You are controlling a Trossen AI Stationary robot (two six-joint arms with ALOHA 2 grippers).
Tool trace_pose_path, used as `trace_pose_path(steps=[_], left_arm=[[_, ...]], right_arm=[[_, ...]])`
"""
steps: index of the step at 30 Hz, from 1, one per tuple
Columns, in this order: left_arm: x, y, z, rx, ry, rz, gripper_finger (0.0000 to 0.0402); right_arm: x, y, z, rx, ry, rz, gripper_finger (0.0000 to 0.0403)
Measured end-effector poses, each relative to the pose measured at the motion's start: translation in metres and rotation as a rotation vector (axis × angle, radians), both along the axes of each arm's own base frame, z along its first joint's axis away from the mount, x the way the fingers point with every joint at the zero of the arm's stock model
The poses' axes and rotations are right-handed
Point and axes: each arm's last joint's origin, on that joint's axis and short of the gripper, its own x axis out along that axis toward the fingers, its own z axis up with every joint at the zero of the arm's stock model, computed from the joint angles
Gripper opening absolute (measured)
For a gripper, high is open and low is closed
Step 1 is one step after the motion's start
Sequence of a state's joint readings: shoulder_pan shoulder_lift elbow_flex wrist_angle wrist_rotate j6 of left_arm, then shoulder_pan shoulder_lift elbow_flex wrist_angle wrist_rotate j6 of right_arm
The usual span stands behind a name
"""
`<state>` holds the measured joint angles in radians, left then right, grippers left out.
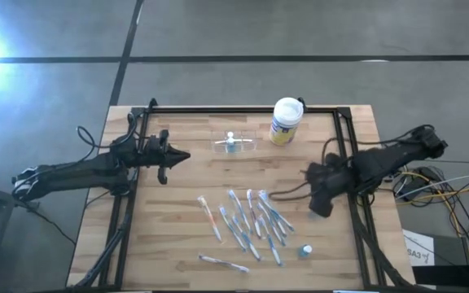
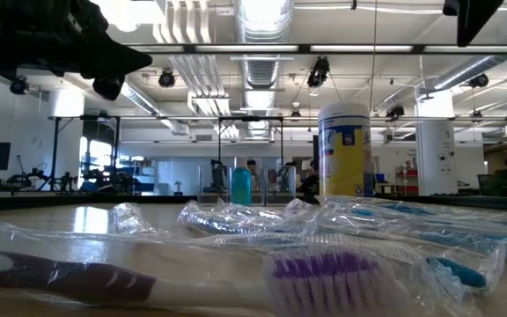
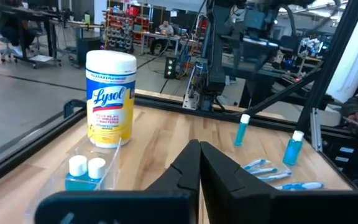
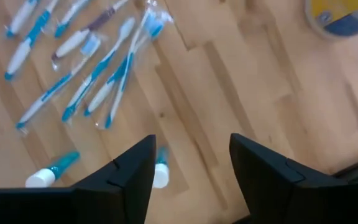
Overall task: Pick & Place toothbrushing station
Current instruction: Put the blue mouthwash bottle into the transparent toothbrush holder
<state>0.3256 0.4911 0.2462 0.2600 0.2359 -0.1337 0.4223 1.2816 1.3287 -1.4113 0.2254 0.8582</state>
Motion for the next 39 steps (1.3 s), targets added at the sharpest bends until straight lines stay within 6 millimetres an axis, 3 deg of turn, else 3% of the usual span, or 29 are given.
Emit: trace_pose_path(steps=[7,16,22,31,39], left_arm=[[-0.001,0.000,0.001,0.137,0.001,0.002,0.0009],[-0.002,-0.001,0.012,0.093,-0.035,-0.012,0.0006],[-0.002,-0.002,0.018,0.095,-0.044,-0.032,0.0012],[-0.002,-0.002,0.013,0.099,0.007,-0.038,0.0010],[-0.002,-0.002,0.015,0.105,0.003,-0.038,0.0012]], right_arm=[[0.017,0.026,-0.023,-0.018,0.109,0.027,0.0203],[0.029,0.041,-0.046,-0.004,0.199,-0.063,0.0203],[0.023,0.046,-0.057,0.020,0.237,-0.154,0.0203],[0.008,0.055,-0.077,0.011,0.235,-0.073,0.0203],[-0.001,0.049,-0.099,0.006,0.274,-0.034,0.0203]])
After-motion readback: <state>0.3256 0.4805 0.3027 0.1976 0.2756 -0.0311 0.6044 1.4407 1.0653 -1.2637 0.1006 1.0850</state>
